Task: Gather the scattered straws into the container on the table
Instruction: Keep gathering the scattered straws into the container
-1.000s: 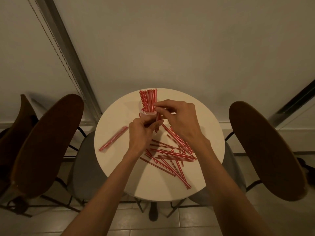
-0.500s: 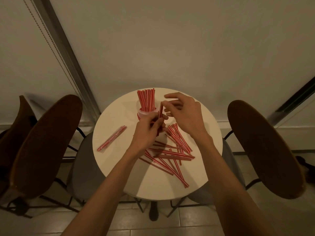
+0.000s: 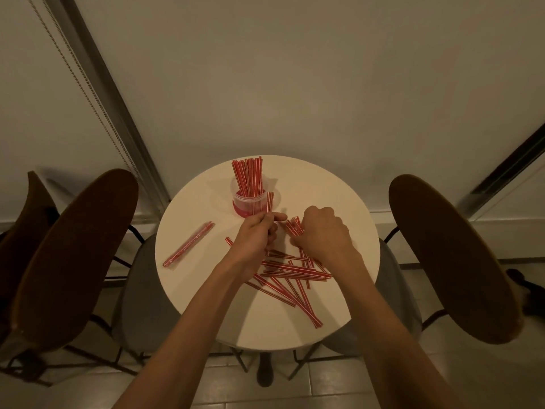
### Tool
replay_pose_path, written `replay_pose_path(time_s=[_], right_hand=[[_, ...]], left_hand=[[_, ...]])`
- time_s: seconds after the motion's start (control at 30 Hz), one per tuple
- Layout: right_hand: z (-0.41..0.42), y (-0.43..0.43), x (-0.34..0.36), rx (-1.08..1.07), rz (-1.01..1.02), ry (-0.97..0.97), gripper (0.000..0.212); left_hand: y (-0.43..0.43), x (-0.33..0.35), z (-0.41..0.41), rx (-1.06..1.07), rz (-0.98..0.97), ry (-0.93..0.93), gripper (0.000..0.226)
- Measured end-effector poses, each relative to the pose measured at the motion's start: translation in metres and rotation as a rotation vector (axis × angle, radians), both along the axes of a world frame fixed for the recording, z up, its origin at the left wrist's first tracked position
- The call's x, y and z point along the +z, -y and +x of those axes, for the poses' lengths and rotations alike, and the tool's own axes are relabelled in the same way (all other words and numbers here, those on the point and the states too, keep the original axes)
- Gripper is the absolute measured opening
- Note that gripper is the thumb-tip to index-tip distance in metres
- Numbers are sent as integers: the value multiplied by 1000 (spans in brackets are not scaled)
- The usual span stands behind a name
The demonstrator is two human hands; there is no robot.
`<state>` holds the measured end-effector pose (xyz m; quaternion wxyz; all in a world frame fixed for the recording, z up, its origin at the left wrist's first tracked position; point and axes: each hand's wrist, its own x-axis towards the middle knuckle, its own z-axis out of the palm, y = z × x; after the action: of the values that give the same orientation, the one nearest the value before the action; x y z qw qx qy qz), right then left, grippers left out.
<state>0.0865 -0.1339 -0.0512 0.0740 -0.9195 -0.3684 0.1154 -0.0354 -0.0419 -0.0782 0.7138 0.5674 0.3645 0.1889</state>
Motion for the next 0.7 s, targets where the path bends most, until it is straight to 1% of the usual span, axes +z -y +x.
replay_pose_path(time_s=[0.1, 0.17, 0.23, 0.33, 0.4, 0.5, 0.6, 0.7], right_hand=[[-1, -4, -2, 13, 56, 57, 17], [1, -7, -5, -9, 88, 57, 13], [5, -9, -8, -50, 136, 30, 14], [13, -10, -9, -107, 250, -87, 11], [19, -9, -8, -152, 342, -177, 9], [25, -8, -5, -204, 522, -307, 11], [21, -10, 0, -193, 654, -434, 15], [13, -14, 2, -178, 676, -486, 14]], left_hand=[[1, 1, 0, 16, 6, -22, 35], [0, 0, 0, 20, 21, -49, 34], [1, 2, -1, 34, 24, -67, 33], [4, 7, 0, 29, -63, 7, 33], [5, 9, 1, 21, -79, 53, 32], [3, 8, 5, 26, 2, 21, 30], [2, 6, 11, 18, 84, -23, 29], [3, 6, 18, 55, -29, 63, 30]])
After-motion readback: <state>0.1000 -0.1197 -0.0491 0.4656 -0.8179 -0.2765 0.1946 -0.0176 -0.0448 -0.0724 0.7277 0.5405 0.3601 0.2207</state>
